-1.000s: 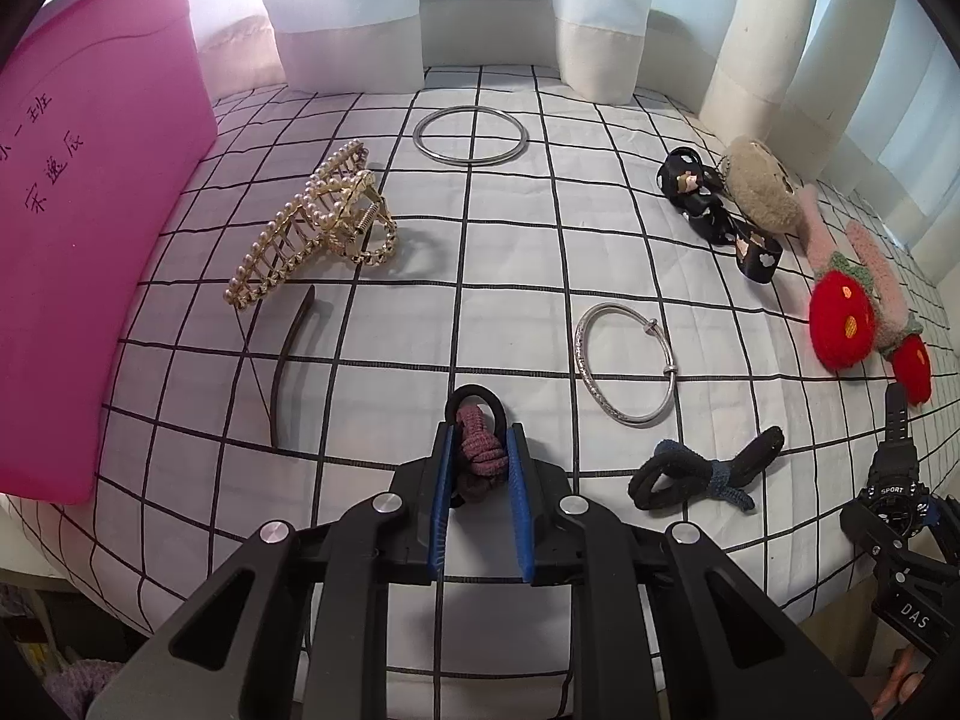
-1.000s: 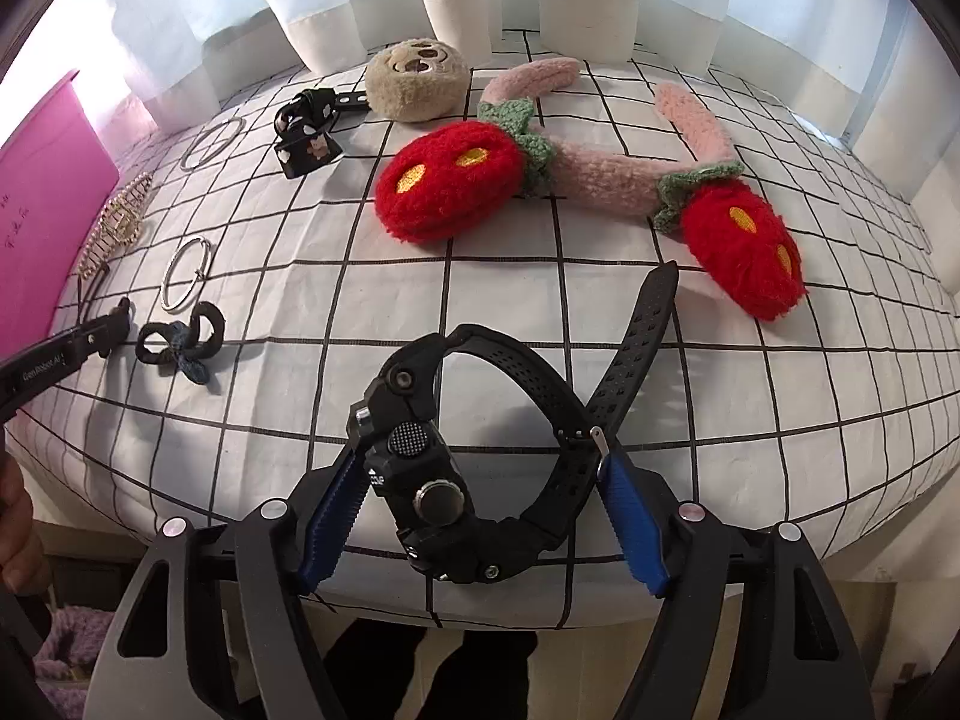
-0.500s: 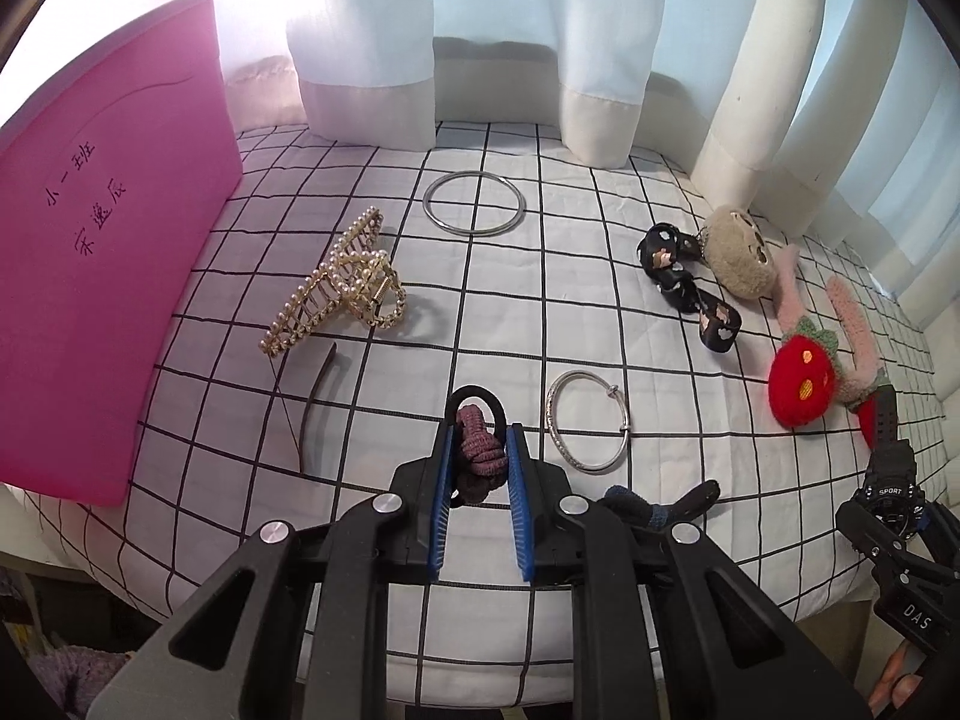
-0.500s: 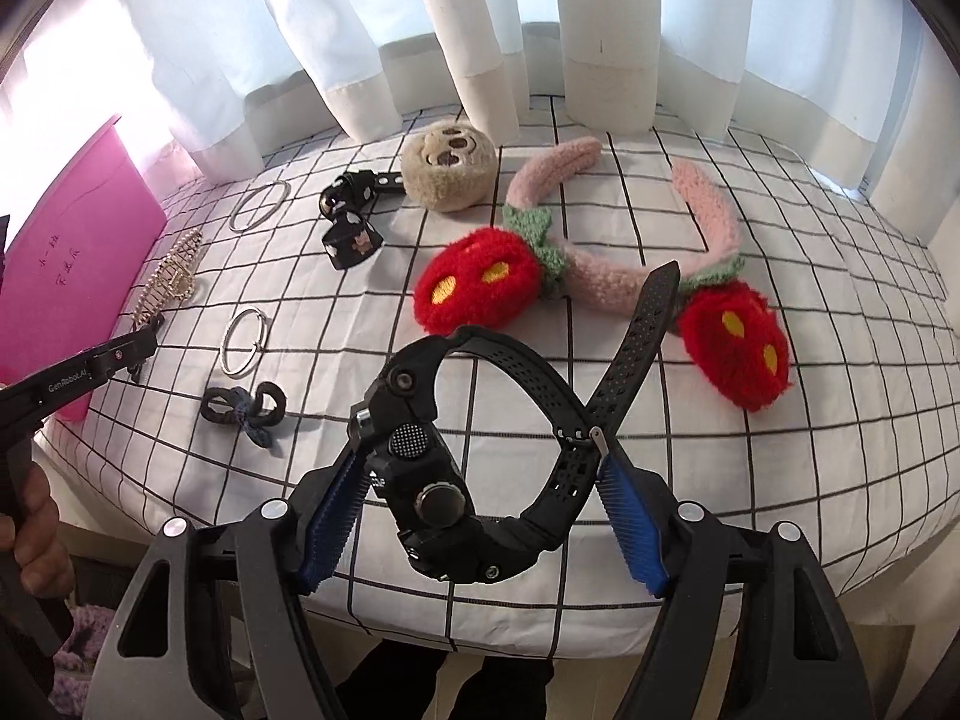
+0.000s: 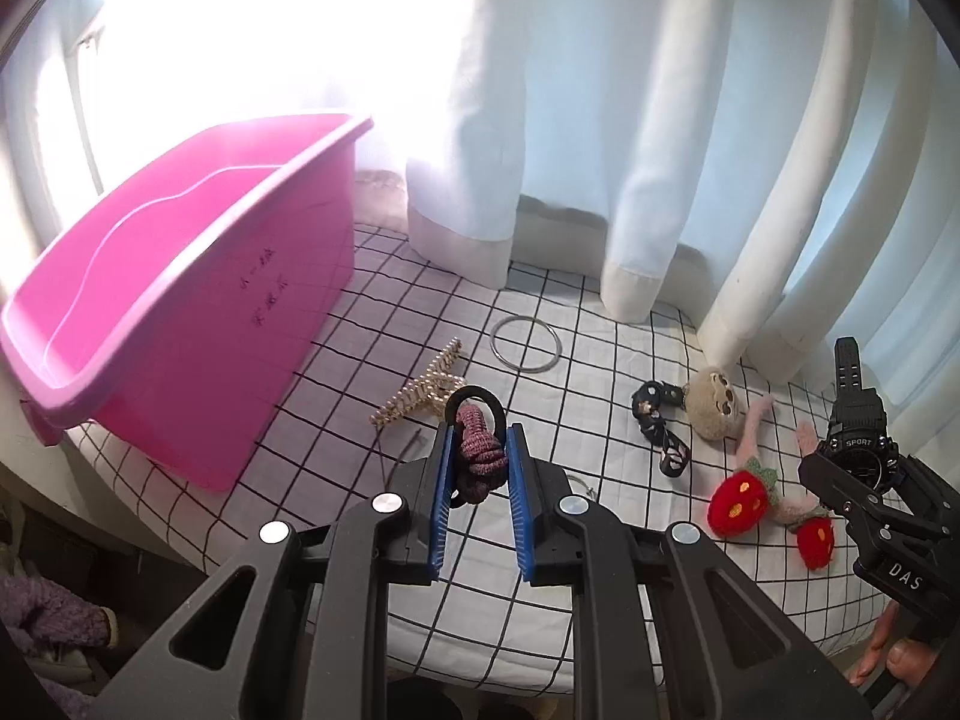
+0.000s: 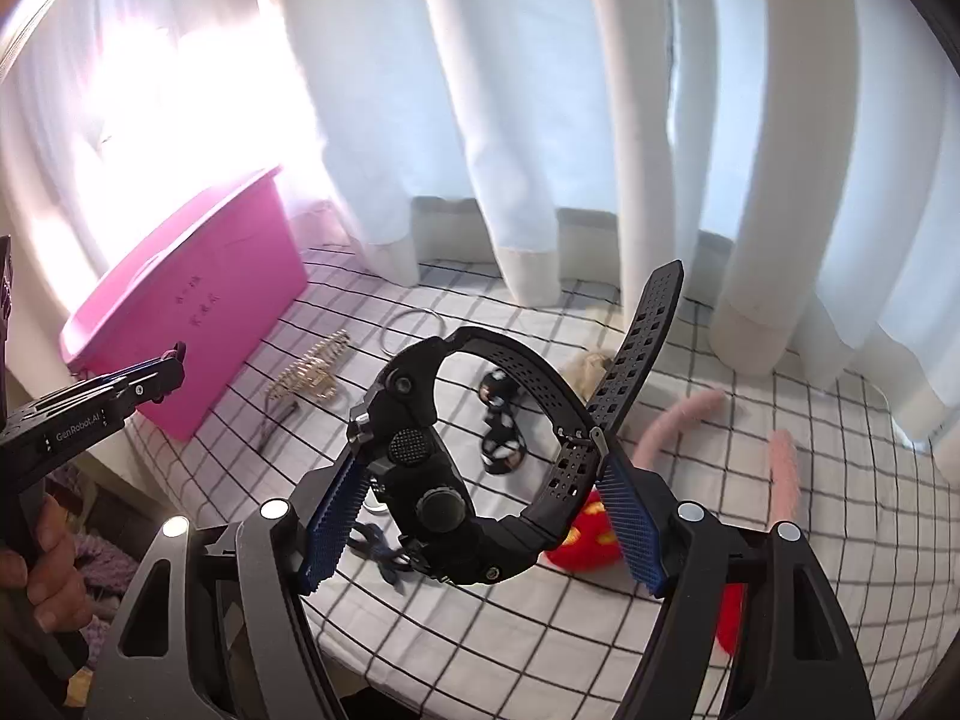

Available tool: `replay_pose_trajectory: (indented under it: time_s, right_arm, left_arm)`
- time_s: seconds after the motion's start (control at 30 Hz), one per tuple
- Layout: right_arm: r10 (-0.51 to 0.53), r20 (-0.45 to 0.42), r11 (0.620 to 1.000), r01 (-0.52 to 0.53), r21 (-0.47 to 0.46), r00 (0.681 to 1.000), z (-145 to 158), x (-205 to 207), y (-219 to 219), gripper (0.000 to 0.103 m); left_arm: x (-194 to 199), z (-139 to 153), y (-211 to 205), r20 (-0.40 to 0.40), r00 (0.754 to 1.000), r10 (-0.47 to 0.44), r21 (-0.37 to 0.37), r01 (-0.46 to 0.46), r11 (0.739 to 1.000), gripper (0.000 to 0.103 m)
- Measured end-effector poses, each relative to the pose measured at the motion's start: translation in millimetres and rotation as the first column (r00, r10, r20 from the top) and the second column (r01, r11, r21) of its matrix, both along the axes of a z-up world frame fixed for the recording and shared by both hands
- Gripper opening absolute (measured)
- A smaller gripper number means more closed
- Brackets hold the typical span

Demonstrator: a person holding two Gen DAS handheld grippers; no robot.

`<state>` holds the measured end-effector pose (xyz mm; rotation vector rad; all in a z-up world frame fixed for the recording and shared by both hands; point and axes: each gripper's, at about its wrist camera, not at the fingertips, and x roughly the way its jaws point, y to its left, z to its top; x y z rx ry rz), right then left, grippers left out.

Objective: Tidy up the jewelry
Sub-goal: 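Carry the hair tie with left tool while right tool carries the watch to the pink tub, then open both tools to drop the hair tie and watch into the tub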

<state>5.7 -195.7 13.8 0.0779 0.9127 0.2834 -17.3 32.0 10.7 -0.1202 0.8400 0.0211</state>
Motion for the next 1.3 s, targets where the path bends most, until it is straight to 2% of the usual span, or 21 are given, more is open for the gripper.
replay_pose_trajectory:
  time_s: [0.17, 0.37, 0.5, 0.63, 0.73, 0.83, 1.07, 1.3]
  right_arm:
    - [0.17, 0.055, 0.984, -0.173, 0.045, 0.984, 29, 31, 46, 0.071]
    - [0.326, 0.109, 0.935, -0.337, 0.107, 0.939, 60, 72, 127, 0.071]
    - [0.392, 0.138, 0.9, -0.41, 0.146, 0.91, 81, 102, 190, 0.071]
    - [0.462, 0.157, 0.866, -0.482, 0.133, 0.873, 99, 137, 260, 0.071]
    - [0.51, 0.143, 0.842, -0.526, 0.117, 0.848, 106, 162, 311, 0.071]
    - [0.546, 0.086, 0.826, -0.553, 0.109, 0.833, 104, 185, 352, 0.071]
    - [0.593, -0.127, 0.805, -0.59, 0.063, 0.795, 59, 241, 417, 0.071]
    - [0.56, -0.363, 0.807, -0.59, 0.036, 0.745, 5, 269, 427, 0.071]
  left_arm:
    - [-17, 36, 33, 0.055, 0.991, 0.124, 0.003, -0.124, 0.992, 0.017]
    - [-22, 64, 94, 0.089, 0.965, 0.246, -0.003, -0.246, 0.969, 0.018]
    - [-7, 73, 142, 0.088, 0.952, 0.295, 0.0, -0.296, 0.955, 0.018]
    - [14, 78, 194, 0.081, 0.938, 0.337, -0.027, -0.336, 0.941, 0.017]
    - [37, 73, 226, 0.055, 0.937, 0.345, -0.031, -0.344, 0.939, 0.017]
    - [59, 62, 253, -0.004, 0.939, 0.344, -0.04, -0.344, 0.938, 0.017]
    - [102, 17, 291, -0.19, 0.922, 0.339, -0.063, -0.356, 0.932, 0.017]
    - [125, -14, 310, -0.328, 0.883, 0.335, -0.077, -0.379, 0.922, 0.018]
